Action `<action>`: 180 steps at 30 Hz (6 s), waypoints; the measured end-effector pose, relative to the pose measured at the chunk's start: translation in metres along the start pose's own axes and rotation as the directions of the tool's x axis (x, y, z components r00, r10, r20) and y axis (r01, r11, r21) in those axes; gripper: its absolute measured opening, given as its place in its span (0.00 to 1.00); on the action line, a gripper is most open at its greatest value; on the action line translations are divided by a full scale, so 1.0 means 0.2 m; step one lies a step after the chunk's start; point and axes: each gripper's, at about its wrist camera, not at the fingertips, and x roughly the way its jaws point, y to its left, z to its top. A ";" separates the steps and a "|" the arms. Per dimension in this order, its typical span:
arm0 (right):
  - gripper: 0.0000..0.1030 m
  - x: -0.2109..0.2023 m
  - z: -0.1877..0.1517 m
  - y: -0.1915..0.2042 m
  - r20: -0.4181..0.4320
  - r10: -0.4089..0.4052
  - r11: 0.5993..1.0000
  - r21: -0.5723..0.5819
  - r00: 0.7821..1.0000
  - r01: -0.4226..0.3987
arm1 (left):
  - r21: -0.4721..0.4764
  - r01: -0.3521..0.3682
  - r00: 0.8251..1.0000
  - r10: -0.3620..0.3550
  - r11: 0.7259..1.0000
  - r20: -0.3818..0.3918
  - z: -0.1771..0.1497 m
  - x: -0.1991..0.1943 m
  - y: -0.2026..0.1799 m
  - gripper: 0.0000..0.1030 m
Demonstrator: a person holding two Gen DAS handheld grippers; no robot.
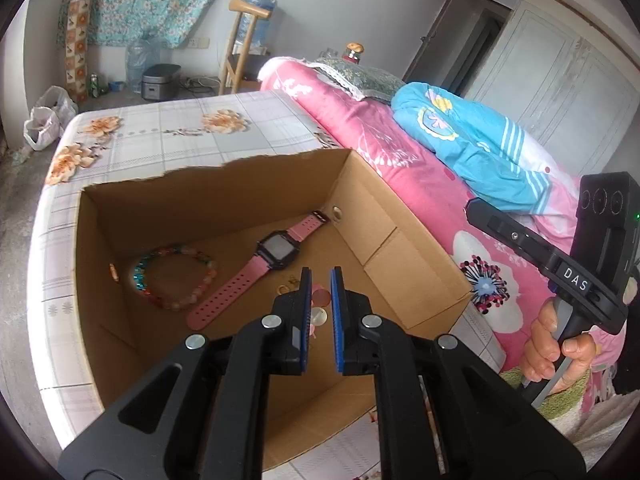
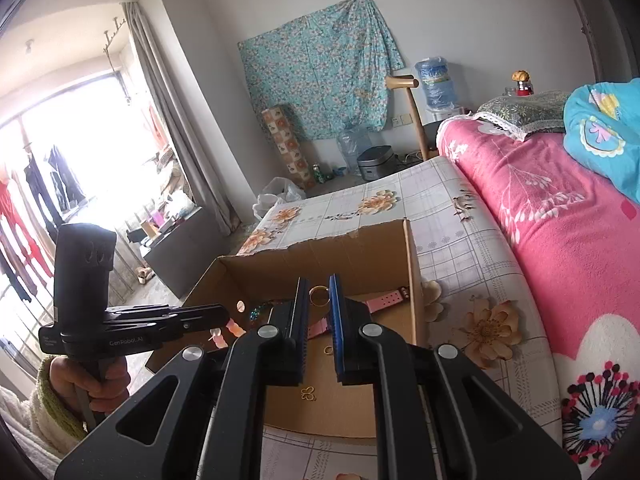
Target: Organize jewelry
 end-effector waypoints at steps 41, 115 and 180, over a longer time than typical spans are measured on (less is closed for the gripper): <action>0.11 0.93 -0.09 0.31 -0.736 -0.041 0.989 -0.128 0.676 -0.079 | -0.140 -0.284 0.934 0.306 0.949 0.183 -0.26 -0.55 0.28 0.67; 0.81 -0.54 -0.75 0.29 -0.222 -0.146 0.977 0.121 0.964 0.176 | -0.062 -0.366 0.888 0.368 0.929 0.276 -0.94 -0.75 -0.37 0.92; 0.94 -0.26 -0.81 0.45 -0.263 -0.463 0.886 -0.182 0.847 0.427 | -0.169 -0.532 0.847 0.521 0.830 -0.108 -0.95 -0.34 -0.25 0.92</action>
